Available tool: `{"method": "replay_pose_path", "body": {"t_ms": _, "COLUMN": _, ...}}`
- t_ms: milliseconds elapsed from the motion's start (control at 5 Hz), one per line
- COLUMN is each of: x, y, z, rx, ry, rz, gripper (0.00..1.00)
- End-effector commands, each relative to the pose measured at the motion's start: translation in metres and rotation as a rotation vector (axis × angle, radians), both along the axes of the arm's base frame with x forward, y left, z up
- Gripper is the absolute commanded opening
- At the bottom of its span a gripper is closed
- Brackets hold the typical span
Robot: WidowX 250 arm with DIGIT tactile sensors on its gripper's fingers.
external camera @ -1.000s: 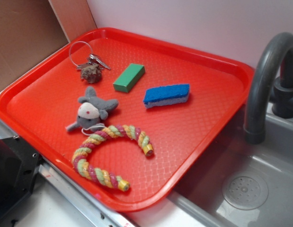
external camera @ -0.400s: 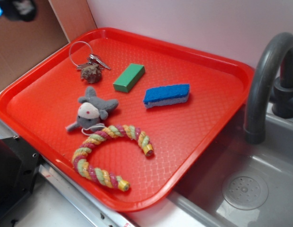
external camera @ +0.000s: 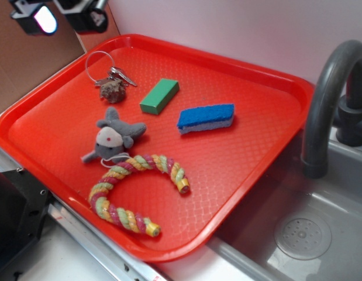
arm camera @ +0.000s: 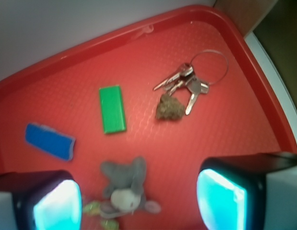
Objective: Grab the green block.
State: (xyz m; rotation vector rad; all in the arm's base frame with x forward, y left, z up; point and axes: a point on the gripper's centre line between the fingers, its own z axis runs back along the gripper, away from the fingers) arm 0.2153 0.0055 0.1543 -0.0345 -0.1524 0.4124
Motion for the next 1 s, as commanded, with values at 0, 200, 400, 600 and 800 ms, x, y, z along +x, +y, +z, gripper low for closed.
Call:
{"method": "replay_pose_path", "body": {"t_ms": 0, "x": 0.058, "y": 0.003, "z": -0.029, "rx": 0.003, "ry": -0.016, "rz": 0.006, "gripper": 1.0}}
{"method": "replay_pose_path", "body": {"t_ms": 200, "x": 0.072, "y": 0.001, "z": -0.057, "rx": -0.046, "ry": 0.033, "rz": -0.011, "gripper": 1.0}}
{"method": "replay_pose_path", "body": {"t_ms": 400, "x": 0.079, "y": 0.002, "z": -0.072, "rx": -0.031, "ry": 0.059, "rz": -0.021, "gripper": 1.0}}
{"method": "replay_pose_path", "body": {"t_ms": 600, "x": 0.084, "y": -0.002, "z": -0.092, "rx": -0.035, "ry": 0.095, "rz": -0.065, "gripper": 1.0}}
{"method": "replay_pose_path", "body": {"t_ms": 800, "x": 0.085, "y": 0.0, "z": -0.107, "rx": -0.018, "ry": 0.127, "rz": -0.072, "gripper": 1.0}}
